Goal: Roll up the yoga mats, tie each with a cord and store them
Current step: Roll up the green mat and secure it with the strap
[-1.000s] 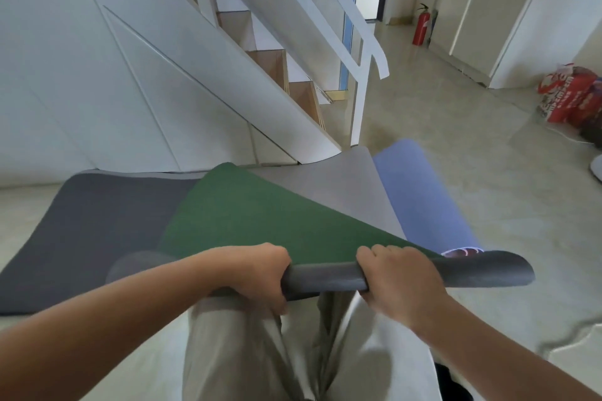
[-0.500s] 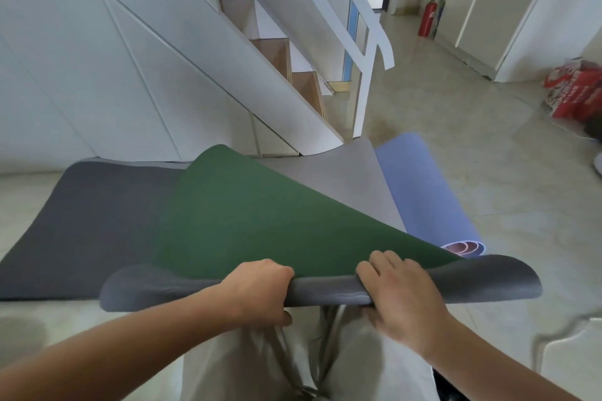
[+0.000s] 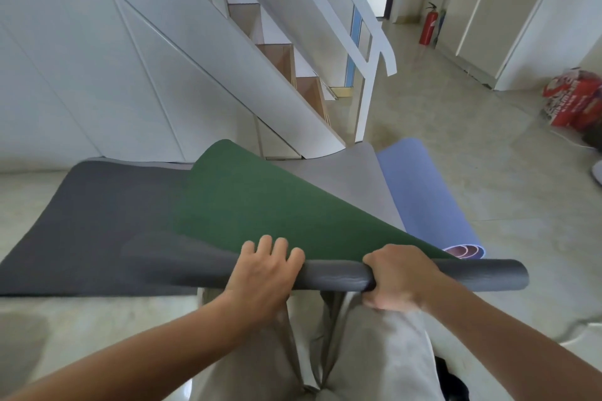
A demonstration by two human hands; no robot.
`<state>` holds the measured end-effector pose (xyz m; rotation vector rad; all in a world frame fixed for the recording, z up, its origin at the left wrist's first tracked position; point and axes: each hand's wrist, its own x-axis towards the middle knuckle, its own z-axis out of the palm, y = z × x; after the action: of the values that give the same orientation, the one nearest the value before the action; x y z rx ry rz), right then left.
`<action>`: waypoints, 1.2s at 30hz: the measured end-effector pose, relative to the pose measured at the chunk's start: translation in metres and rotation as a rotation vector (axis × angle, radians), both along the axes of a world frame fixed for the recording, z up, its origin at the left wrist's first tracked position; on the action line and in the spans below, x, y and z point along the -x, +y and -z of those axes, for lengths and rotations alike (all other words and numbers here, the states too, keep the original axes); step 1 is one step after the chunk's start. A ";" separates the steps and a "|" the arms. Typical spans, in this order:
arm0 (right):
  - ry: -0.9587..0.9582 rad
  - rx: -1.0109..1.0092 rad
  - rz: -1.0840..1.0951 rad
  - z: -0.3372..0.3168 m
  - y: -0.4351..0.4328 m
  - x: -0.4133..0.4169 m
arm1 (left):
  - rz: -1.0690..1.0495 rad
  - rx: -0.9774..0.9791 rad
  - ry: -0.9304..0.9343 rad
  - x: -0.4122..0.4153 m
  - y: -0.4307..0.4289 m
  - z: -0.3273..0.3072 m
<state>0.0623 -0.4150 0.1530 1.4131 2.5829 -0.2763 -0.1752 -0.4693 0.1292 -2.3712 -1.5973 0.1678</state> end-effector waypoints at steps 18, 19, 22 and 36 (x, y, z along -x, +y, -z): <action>0.151 -0.643 -0.059 0.063 -0.058 -0.043 | -0.078 0.218 -0.112 0.002 -0.042 0.012; 0.161 -0.644 -0.046 0.063 -0.059 -0.042 | -0.119 0.265 -0.111 0.003 -0.043 0.011; 0.205 -0.639 0.024 0.065 -0.062 -0.036 | -0.101 0.280 -0.166 0.006 -0.039 0.010; 0.263 -0.826 0.242 0.073 -0.040 -0.014 | 0.034 0.116 -0.325 0.019 -0.002 0.023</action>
<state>0.0767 -0.4545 0.0796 2.0535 2.8729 0.7108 -0.1946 -0.4712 0.1060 -2.6209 -1.7249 -0.1444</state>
